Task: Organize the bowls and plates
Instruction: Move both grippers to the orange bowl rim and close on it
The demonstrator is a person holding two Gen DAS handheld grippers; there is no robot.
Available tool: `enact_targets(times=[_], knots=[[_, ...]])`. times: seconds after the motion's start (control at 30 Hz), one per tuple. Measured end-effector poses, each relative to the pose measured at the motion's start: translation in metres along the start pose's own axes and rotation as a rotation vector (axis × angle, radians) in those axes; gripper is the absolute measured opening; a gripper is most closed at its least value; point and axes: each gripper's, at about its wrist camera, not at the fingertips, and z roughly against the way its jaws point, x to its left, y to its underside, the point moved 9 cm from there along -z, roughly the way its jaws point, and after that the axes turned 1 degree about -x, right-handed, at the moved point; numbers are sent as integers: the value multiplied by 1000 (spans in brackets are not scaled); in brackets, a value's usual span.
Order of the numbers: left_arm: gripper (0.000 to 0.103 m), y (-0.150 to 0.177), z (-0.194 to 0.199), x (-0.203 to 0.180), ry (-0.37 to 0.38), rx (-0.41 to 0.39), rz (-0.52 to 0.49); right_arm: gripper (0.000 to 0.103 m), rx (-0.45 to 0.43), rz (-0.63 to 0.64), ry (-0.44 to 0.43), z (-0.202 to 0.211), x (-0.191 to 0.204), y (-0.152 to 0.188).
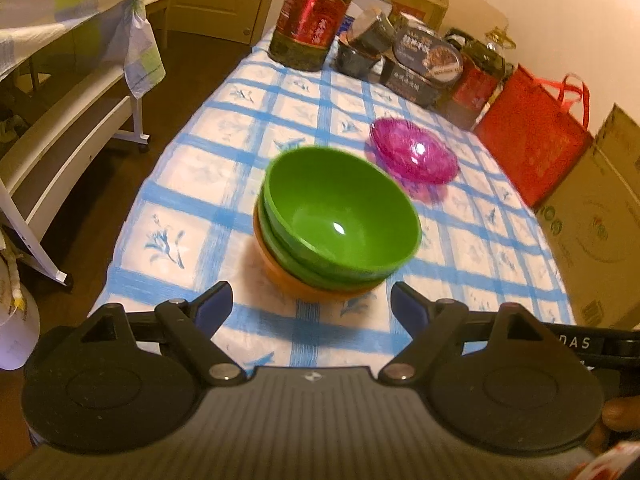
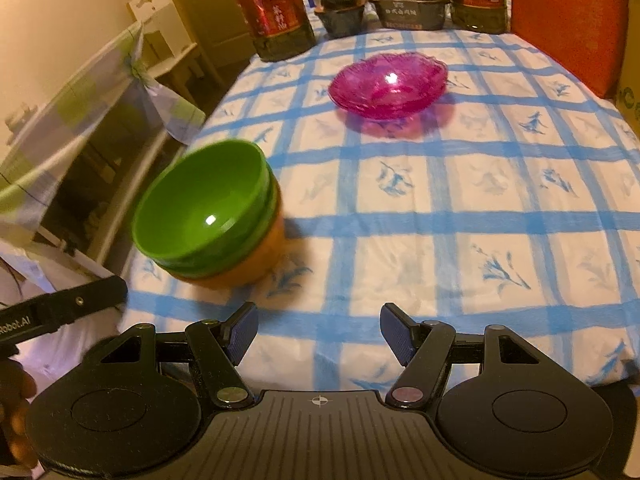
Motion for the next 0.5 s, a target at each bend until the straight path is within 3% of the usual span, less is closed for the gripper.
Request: enact_targets(times=[0.3,0.5], knots=[[85,-41,-21,31,1,-2,71,68,-6,-77,-102,-23,21,-43],[83,-54,-60,43,43,78,132,67,28,-102,-104,-57,23,-59]])
